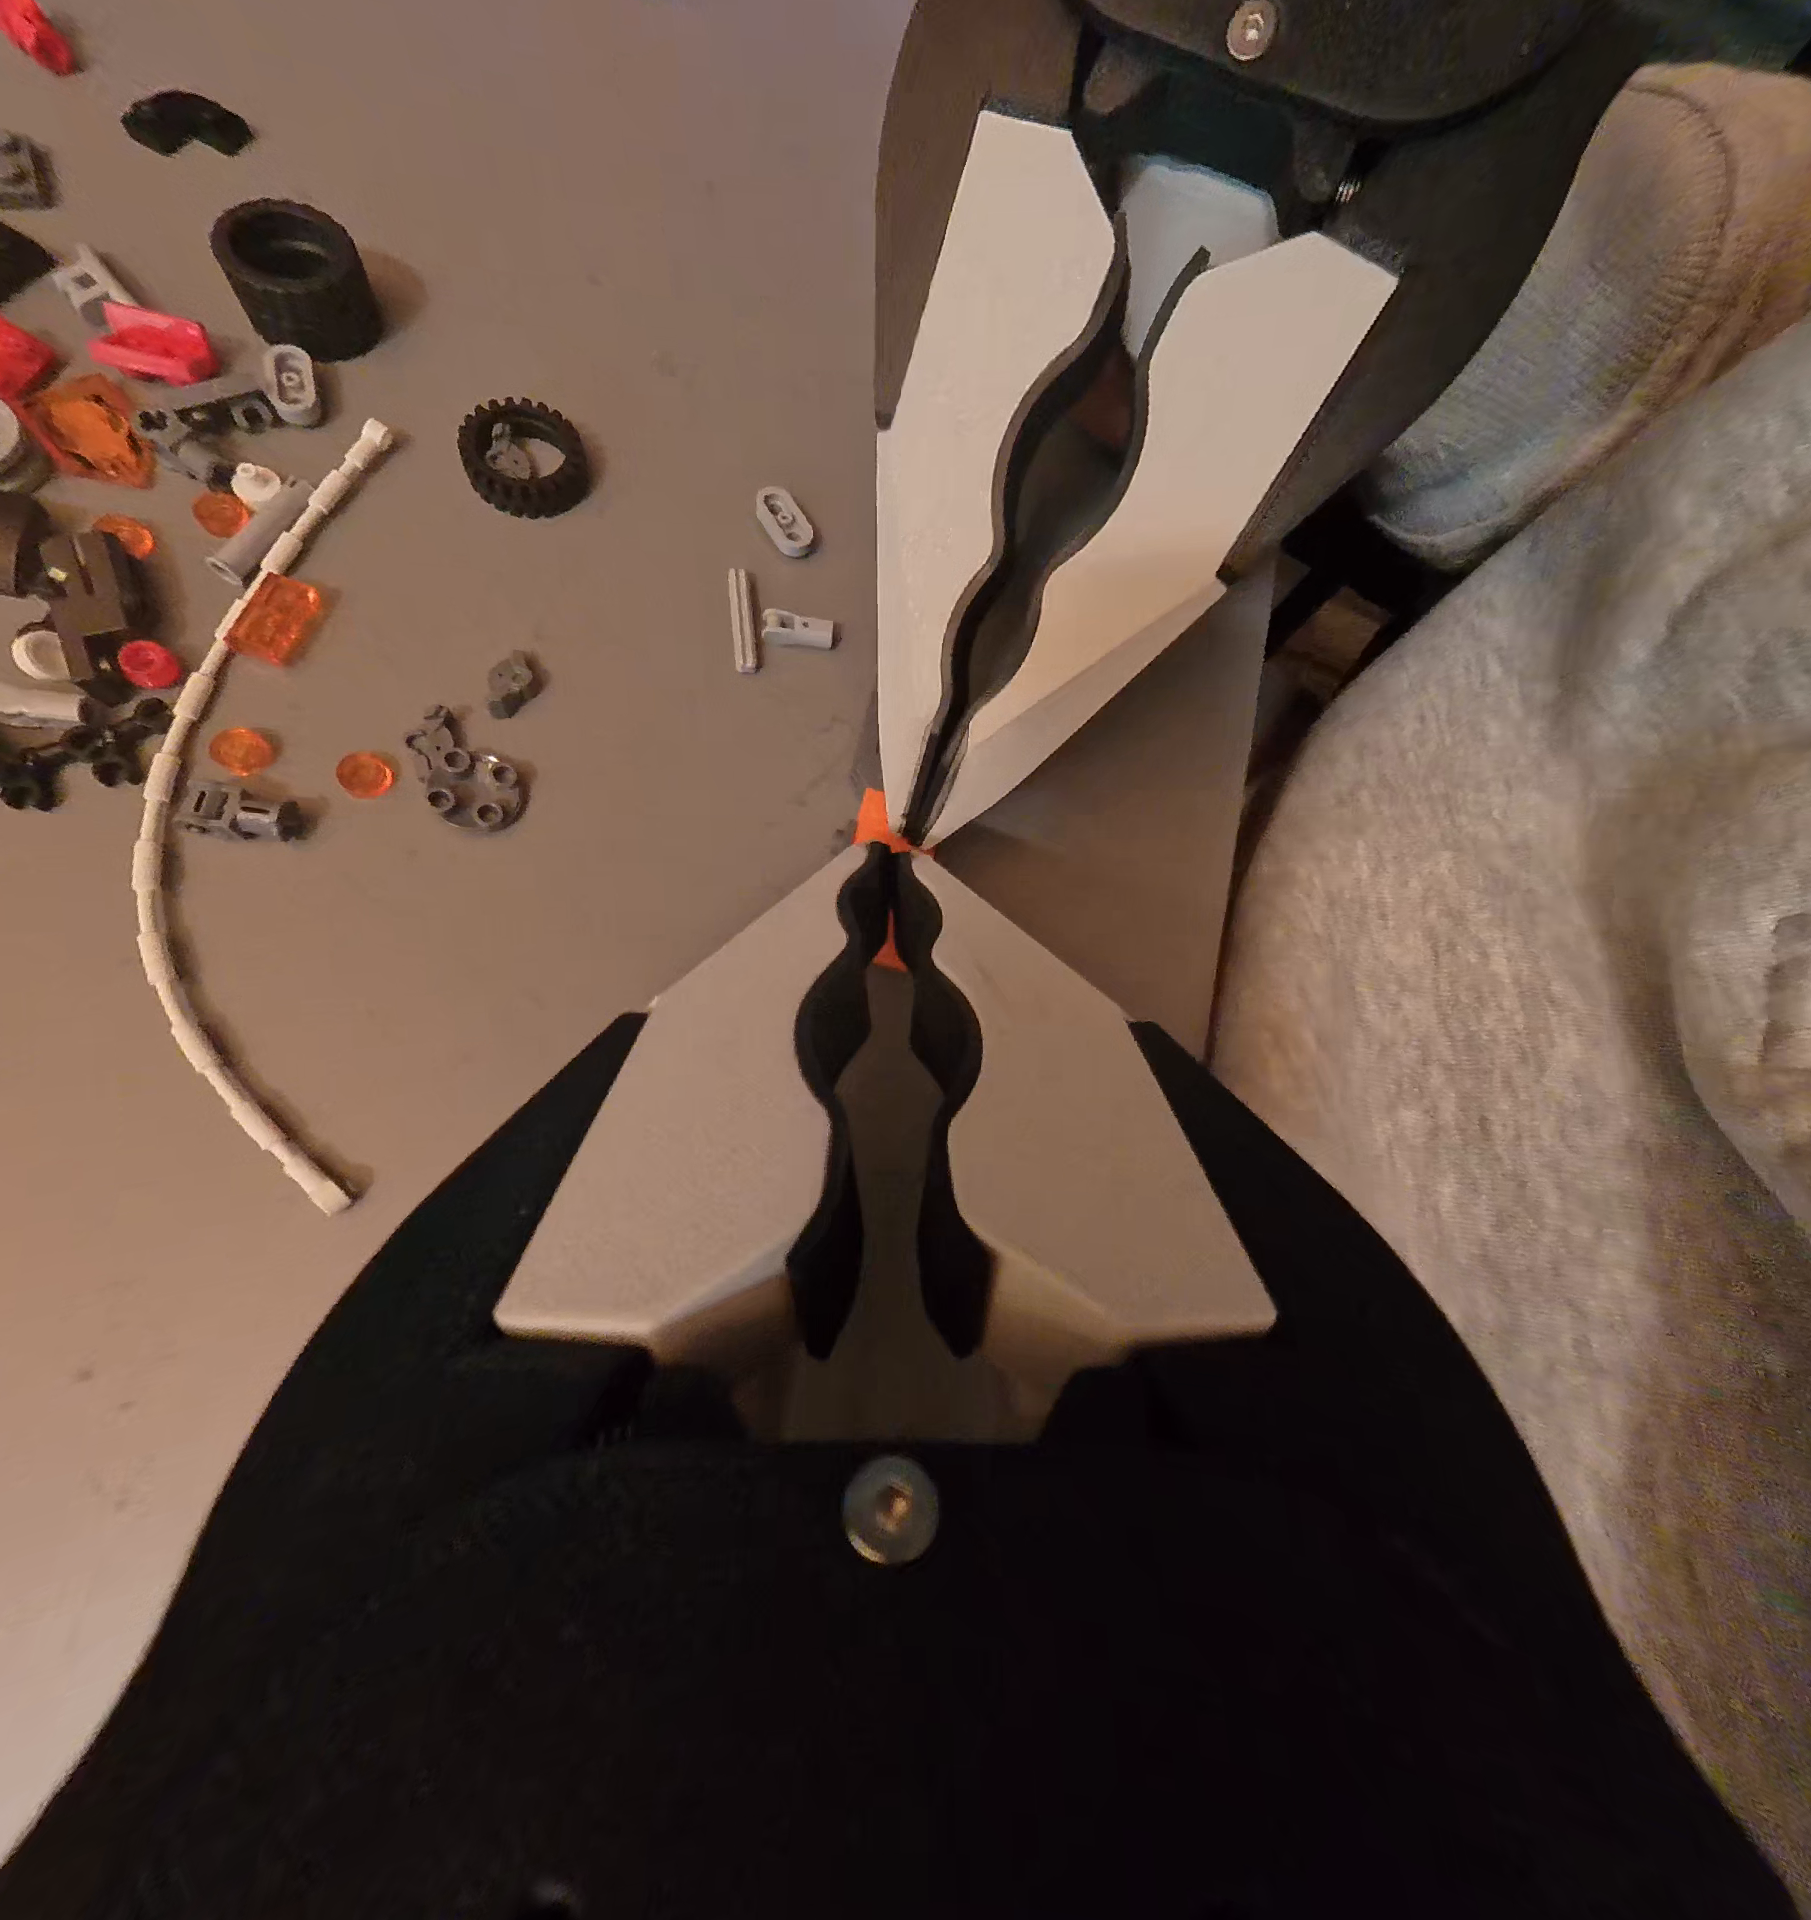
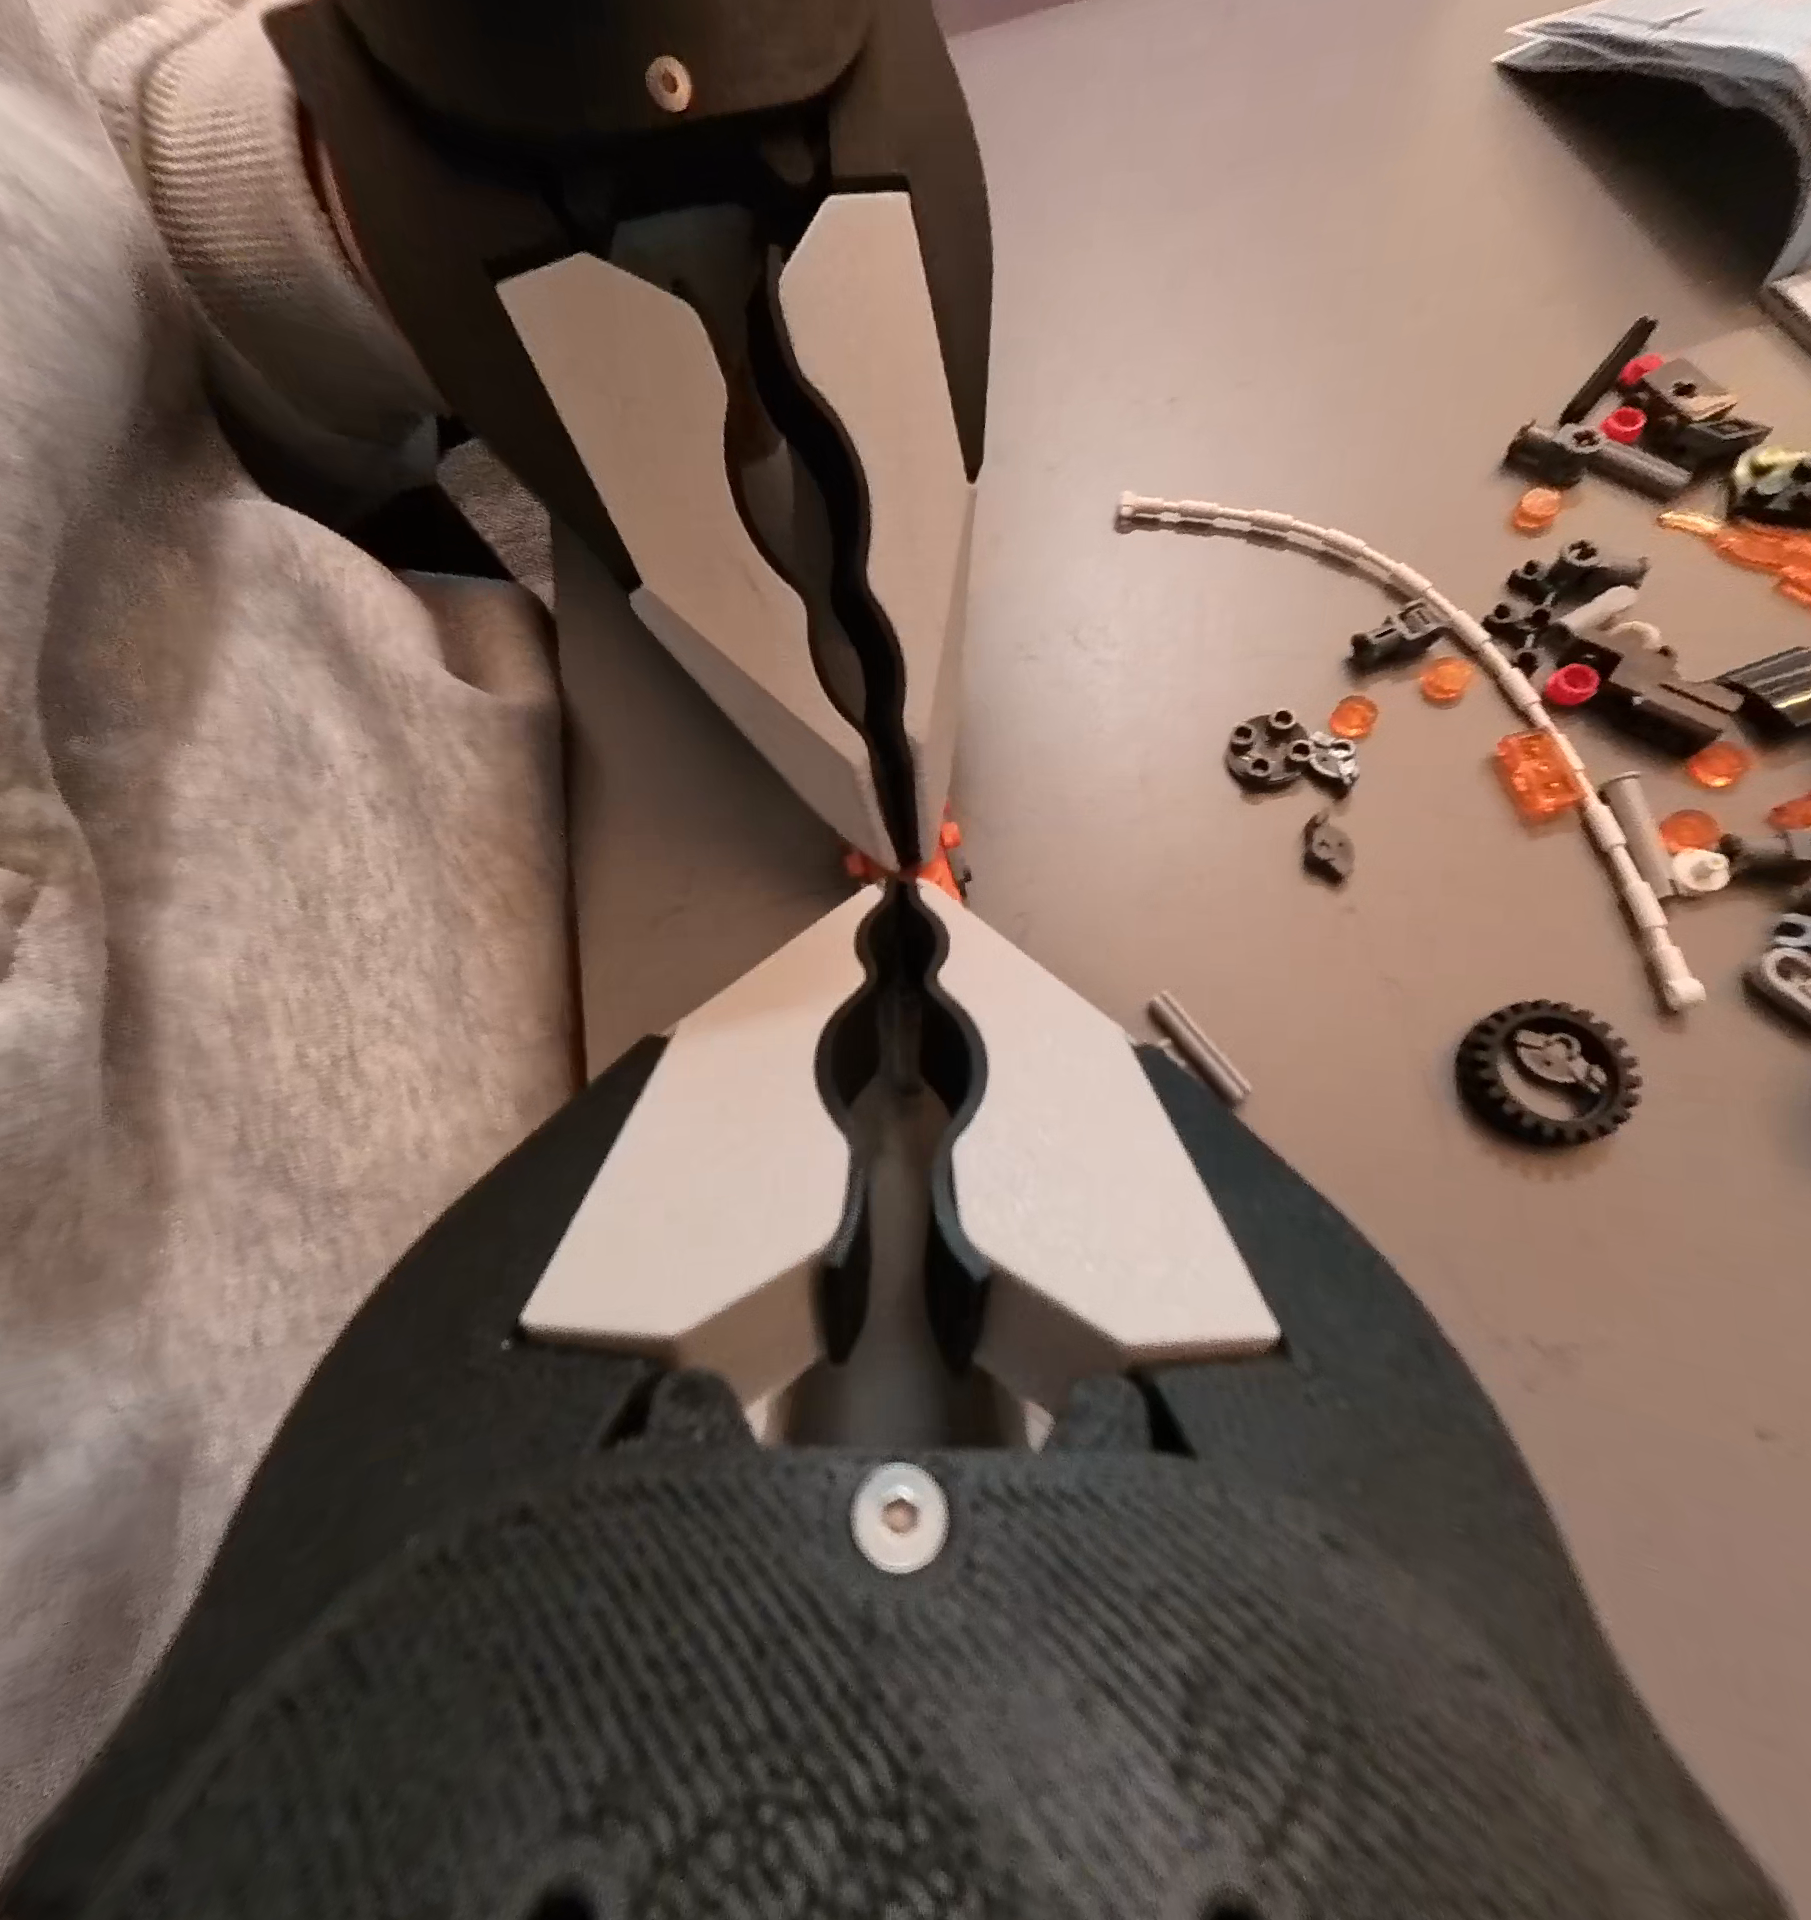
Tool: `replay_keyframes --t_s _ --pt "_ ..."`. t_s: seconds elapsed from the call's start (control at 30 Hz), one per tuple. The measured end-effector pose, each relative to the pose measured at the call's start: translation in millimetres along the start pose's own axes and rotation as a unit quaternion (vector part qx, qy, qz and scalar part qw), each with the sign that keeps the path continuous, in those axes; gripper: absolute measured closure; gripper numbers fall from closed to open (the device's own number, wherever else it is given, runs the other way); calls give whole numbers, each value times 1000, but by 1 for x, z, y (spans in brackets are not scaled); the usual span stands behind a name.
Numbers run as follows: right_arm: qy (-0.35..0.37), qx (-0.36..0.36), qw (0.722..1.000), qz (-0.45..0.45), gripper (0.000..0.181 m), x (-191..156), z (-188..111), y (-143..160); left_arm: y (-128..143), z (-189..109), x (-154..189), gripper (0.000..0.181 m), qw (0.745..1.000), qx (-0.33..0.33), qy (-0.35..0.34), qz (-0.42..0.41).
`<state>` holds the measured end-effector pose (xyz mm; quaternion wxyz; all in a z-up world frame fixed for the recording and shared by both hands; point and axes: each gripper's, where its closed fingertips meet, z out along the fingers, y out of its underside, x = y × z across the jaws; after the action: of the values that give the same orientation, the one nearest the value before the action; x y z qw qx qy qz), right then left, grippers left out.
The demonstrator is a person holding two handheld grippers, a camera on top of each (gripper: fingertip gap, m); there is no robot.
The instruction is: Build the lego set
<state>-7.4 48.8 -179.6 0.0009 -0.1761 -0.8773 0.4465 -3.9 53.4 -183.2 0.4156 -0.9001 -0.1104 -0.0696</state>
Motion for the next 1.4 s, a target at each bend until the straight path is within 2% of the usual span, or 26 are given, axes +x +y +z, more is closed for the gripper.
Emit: replay_keyframes --t_s 0.1,0.2,0.37,0.53,0.63,0.67,0.8,0.9,1.03,1.13,1.23,1.3,1.33,1.4 --pt "-43 1 999 26 181 -5 -2 0 -1 -2 3 180 1000 6 16 -12" --pt "-67 42 995 53 181 -4 -11 -10 -2 -12 -4 181 999 30 8 -28" --pt "-52 80 995 40 181 -2 -20 -18 -8 -31 -14 181 995 76 15 -56" --pt "-25 44 999 14 181 -2 -11 -10 -3 -27 -8 181 997 62 17 -41" --pt "-16 53 998 2 181 -2 -13 -12 -1 -23 -6 179 998 49 12 -30" --pt "-17 64 998 1 180 -3 -15 -14 -1 -23 -6 178 998 51 12 -29" --pt "-23 84 996 0 152 -4 -20 -19 -4 -26 -6 173 997 63 26 -46" --pt "-14 49 999 -11 139 -5 -12 -11 -3 -25 -6 167 996 59 35 -55" --pt "16 -1 999 -30 135 -2 -1 0 1 -21 -6 158 997 41 32 -52" --pt "24 -23 999 -22 139 1 3 6 2 -19 -5 153 998 35 30 -47" --pt "28 -23 999 -5 156 5 2 7 2 -19 -6 150 997 36 34 -52" --pt "28 -21 999 1 157 6 1 6 0 -22 -6 149 996 47 44 -61" --pt "32 -18 999 1 157 7 1 5 -4 -25 -5 149 994 63 56 -67" --pt "51 6 999 -10 157 10 -4 -1 -21 -39 -10 149 983 137 76 -100"
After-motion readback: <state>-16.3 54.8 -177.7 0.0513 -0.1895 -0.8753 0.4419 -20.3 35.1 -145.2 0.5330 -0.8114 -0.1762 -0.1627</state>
